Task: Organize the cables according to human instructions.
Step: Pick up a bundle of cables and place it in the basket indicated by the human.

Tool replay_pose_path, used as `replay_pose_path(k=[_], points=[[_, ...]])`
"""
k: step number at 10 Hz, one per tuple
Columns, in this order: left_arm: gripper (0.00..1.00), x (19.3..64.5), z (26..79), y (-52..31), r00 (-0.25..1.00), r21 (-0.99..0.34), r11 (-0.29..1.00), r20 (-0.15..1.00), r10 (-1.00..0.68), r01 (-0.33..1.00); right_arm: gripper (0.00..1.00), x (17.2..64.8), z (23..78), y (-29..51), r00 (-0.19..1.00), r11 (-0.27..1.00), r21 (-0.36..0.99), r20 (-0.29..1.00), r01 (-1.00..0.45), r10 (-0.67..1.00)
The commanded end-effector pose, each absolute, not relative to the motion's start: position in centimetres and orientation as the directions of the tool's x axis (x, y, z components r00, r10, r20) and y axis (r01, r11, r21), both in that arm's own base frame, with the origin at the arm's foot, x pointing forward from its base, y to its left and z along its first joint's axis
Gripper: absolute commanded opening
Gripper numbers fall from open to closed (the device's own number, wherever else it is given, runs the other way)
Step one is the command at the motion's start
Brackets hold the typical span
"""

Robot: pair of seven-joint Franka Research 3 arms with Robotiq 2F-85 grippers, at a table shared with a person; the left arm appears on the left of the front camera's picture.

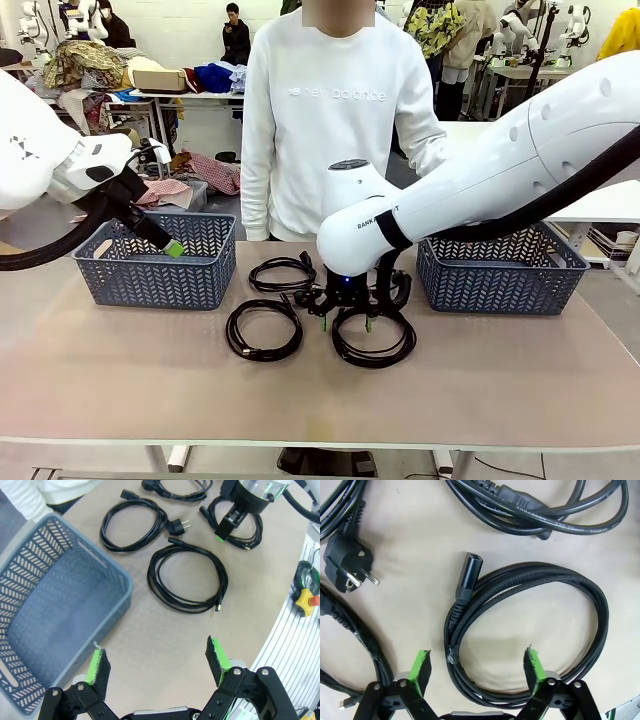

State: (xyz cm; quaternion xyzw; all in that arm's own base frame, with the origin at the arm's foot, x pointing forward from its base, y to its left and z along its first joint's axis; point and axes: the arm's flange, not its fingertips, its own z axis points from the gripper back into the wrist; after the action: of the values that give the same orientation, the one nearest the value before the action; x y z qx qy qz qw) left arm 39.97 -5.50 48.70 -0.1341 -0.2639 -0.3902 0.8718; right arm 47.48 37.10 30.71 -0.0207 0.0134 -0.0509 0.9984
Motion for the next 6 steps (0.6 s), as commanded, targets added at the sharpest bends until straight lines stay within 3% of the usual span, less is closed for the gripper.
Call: replay_pose_path(k=[1, 2, 4, 5, 6], points=[[1.00, 40.07, 48.51, -5.21, 0.545, -0.038, 0.646, 0.576, -0.609, 0.762, 0.85, 47.87, 30.85, 37.97, 0.992, 0.989, -0.074, -0.007, 0.128, -0.129], [1.00, 40.07, 48.51, -5.21, 0.545, -0.038, 0.646, 0.576, -0.609, 0.762, 0.74, 47.89, 30.78, 38.22, 0.993, 0.990, -0.076, -0.011, 0.119, -0.120], [1.00, 40.07, 48.51, -5.21, 0.545, -0.038, 0.646, 0.576, -0.609, 0.762, 0.69, 48.01, 30.65, 38.45, 0.993, 0.990, -0.081, -0.018, 0.113, -0.115], [1.00, 40.07, 48.51, -5.21, 0.545, -0.038, 0.646, 0.576, -0.609, 0.762, 0.52, 48.09, 30.54, 38.54, 0.993, 0.990, -0.082, -0.024, 0.111, -0.114], [1.00, 40.07, 48.51, -5.21, 0.545, -0.038, 0.646, 0.576, -0.609, 0.762, 0.58, 48.13, 30.49, 38.65, 0.993, 0.991, -0.079, -0.031, 0.110, -0.112]])
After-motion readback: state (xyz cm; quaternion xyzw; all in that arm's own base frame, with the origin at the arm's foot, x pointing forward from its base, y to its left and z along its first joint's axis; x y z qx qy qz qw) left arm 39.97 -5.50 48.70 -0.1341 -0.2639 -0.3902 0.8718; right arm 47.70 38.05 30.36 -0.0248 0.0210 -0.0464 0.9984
